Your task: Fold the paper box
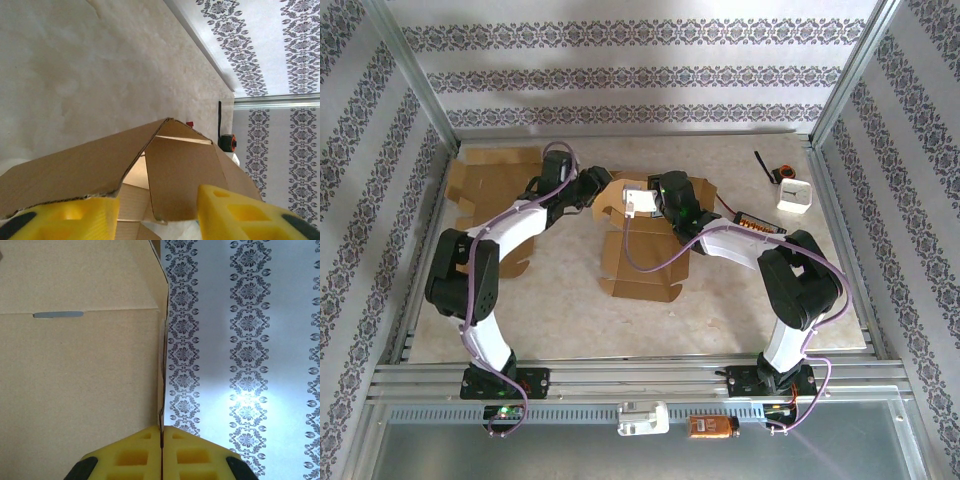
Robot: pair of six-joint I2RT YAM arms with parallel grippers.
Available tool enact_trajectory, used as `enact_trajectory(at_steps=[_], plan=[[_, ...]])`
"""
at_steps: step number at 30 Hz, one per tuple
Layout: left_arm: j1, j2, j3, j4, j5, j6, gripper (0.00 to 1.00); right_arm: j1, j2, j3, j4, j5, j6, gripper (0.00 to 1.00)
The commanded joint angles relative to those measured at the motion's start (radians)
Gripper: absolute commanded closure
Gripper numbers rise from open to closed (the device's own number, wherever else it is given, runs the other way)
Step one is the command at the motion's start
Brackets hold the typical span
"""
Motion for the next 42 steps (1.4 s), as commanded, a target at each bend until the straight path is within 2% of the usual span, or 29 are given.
enact_trajectory(at_steps=[1,3,6,9,15,19,24,27,30,38,42], plan=[[-0.013,0.023,0.028,0.065,0.017,-0.017,0.64,0.012,0.0,-0.011,0.032,0.002,-0.007,0.93],[-0.023,0.041,0.03,0.069,0.039,-0.019,0.71,0.013,0.003,-0.007,0.031,0.003,-0.003,0.93],[-0.05,0.072,0.032,0.073,0.058,-0.024,0.73,0.014,0.005,-0.001,0.029,0.004,0.002,0.93],[-0.08,0.109,0.039,0.09,0.068,-0.034,0.73,0.016,0.008,0.007,0.022,0.001,0.016,0.93],[-0.107,0.14,0.068,0.115,0.064,-0.024,0.64,0.023,0.008,0.007,0.015,0.004,0.015,0.93],[-0.106,0.084,0.046,0.085,0.002,0.1,0.61,0.023,-0.005,-0.002,0.016,0.017,0.01,0.93],[-0.106,-0.067,-0.065,-0.012,-0.154,0.295,0.55,0.019,-0.021,-0.021,0.017,0.021,0.01,0.92],[-0.107,-0.143,-0.157,-0.065,-0.237,0.362,0.54,0.019,-0.018,-0.028,0.029,0.025,0.011,0.92],[-0.116,-0.156,-0.212,-0.093,-0.258,0.383,0.54,0.022,-0.013,-0.036,0.047,0.03,0.015,0.92],[-0.15,-0.024,-0.2,-0.079,-0.274,0.357,0.51,0.025,-0.01,-0.059,0.071,0.044,0.032,0.92],[-0.16,0.074,-0.157,0.02,-0.242,0.368,0.49,0.027,-0.016,-0.062,0.069,0.039,0.038,0.92]])
